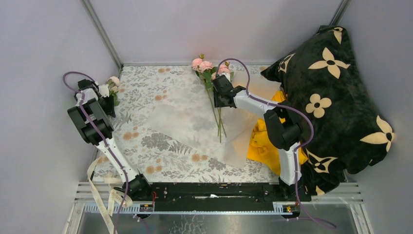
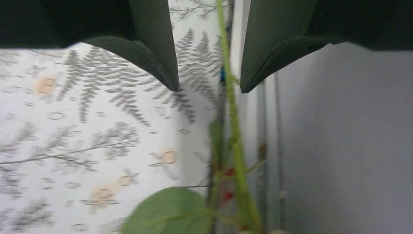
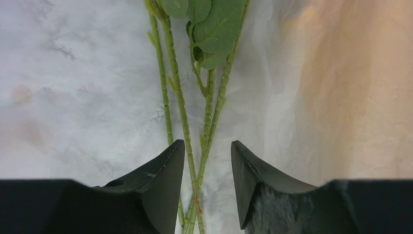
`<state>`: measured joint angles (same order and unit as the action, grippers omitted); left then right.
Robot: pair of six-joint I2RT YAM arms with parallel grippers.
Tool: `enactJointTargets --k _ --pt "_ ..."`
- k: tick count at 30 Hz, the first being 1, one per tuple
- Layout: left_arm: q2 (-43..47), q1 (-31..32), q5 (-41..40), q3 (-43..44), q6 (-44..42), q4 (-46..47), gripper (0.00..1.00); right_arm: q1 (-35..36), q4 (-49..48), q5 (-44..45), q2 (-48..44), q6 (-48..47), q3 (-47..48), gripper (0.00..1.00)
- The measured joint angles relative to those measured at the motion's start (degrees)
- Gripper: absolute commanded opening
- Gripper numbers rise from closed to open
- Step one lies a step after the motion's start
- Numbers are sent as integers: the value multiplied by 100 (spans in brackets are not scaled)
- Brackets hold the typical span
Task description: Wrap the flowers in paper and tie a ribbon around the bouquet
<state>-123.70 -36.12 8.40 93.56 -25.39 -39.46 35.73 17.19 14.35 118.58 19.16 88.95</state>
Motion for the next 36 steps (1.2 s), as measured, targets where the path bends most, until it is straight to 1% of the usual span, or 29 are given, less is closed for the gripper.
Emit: enactJointTargets --k 1,2,4,8,10,13,14,17,25,26,27,29,32,34,36 --pt "-52 -4 197 79 -4 -87 53 0 -2 0 -39 -9 0 47" --pt "-92 -4 396 122 -11 -151 50 0 -2 -2 -72 -15 0 47" --pt "-116 -7 616 133 -42 -199 39 0 4 -2 -129 -37 0 47" --pt "-125 -105 745 142 -197 -179 19 0 15 -4 -212 -94 -13 47" --pt "-87 -118 737 76 -269 -101 13 0 13 -4 -243 -114 -15 47" --pt "122 -111 800 -245 -337 129 2 0 13 -4 -278 -142 -15 47" --pt "223 -105 942 -389 -326 111 0 0 13 -11 -282 -146 -15 47" --pt "560 7 1209 -916 -289 0 0 2 20 -33 -284 -164 -15 47" --pt "1331 131 1631 -1971 -313 -369 0 2 17 -35 -363 -212 -90 47" --pt "1436 146 1663 -2074 -334 -422 2 0 15 -35 -380 -223 -98 47" --pt "1517 162 1692 -2138 -358 -461 11 2 13 -39 -398 -227 -103 48" --pt "1652 214 1725 -2214 -417 -490 33 0 13 -44 -420 -229 -105 48" --pt "1718 457 1687 -2223 -511 -474 52 2 15 -50 -422 -229 -105 48" --pt "1692 710 1611 -2190 -507 -463 57 2 13 -50 -428 -227 -109 48" --pt "1596 979 1513 -2037 -444 -435 60 4 9 -57 -468 -225 -151 48"
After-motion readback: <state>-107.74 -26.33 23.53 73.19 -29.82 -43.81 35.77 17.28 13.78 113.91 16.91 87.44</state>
